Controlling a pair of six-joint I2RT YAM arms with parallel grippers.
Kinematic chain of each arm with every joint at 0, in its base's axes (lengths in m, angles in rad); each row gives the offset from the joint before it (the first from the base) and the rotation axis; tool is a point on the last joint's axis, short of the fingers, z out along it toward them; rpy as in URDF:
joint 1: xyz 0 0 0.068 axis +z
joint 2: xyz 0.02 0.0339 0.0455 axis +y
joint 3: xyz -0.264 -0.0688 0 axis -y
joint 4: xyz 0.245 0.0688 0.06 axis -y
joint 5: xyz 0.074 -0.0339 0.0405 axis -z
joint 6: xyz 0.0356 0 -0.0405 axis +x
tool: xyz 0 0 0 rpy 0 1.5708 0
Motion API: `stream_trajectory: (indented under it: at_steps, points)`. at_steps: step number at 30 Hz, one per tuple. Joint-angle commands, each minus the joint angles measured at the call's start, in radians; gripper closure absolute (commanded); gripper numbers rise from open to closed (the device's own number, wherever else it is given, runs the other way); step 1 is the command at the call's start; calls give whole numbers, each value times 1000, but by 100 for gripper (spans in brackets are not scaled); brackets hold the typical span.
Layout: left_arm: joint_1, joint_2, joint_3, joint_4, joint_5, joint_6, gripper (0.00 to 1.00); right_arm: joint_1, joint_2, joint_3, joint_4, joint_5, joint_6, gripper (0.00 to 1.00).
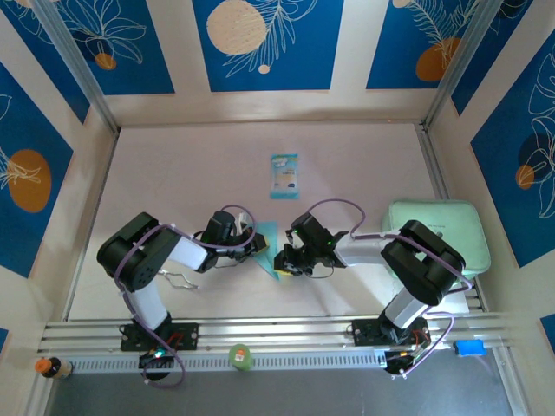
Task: Fold a paper plane with a square sheet of paper (pick it up from the middle)
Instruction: Fourth fold the wing at the center of the table.
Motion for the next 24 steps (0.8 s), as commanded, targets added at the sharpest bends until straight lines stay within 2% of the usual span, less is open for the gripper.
stream_trajectory:
  at_steps: [1, 11, 15, 24]
  points:
    - [1, 29, -21, -130, -61, 19, 100, 10, 5, 21, -40, 20, -16, 85]
    - [1, 34, -17, -134, -59, 20, 100, 11, 7, -12, -7, -20, -15, 95]
    - [2, 39, -17, -132, -60, 16, 100, 17, 30, -21, -10, -60, -24, 96]
    - [2, 43, -15, -146, -64, 15, 100, 24, 5, -46, -37, -64, -40, 93]
